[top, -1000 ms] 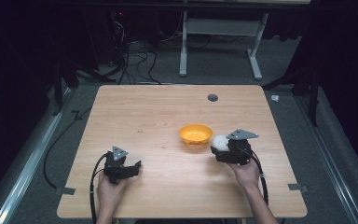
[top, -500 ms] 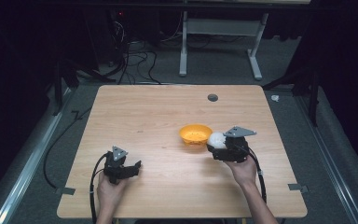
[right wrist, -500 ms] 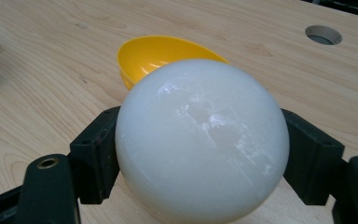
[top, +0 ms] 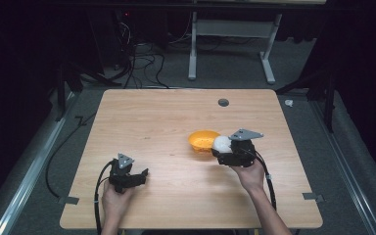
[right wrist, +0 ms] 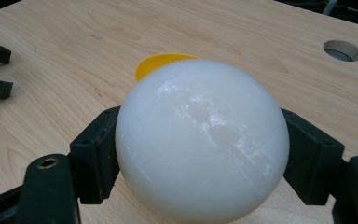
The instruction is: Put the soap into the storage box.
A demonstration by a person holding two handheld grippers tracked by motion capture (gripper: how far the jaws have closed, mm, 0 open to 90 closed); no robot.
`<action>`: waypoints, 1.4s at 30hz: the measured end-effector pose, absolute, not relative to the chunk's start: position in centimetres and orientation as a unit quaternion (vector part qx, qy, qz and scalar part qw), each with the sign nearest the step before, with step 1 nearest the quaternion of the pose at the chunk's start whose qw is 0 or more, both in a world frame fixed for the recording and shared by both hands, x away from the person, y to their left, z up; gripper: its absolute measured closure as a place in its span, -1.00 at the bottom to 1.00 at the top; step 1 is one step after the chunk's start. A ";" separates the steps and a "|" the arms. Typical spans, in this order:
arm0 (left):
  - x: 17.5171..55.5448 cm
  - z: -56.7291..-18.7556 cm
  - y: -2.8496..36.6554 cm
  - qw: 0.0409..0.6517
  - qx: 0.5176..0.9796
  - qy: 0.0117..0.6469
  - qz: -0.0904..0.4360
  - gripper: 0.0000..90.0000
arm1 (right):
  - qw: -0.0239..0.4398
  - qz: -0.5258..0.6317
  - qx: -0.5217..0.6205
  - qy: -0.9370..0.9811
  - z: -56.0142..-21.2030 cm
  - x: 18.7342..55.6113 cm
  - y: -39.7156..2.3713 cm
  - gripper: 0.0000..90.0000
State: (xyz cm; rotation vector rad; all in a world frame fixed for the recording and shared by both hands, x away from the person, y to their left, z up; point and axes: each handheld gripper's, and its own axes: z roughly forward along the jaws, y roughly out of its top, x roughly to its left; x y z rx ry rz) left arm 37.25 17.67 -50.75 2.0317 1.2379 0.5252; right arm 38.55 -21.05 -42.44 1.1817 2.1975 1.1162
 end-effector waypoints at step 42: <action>37.3 -50.7 17.7 0.345 0.783 0.476 0.201 -0.53 | 0.189 0.396 0.419 0.795 -42.0 42.2 -18.4 -0.46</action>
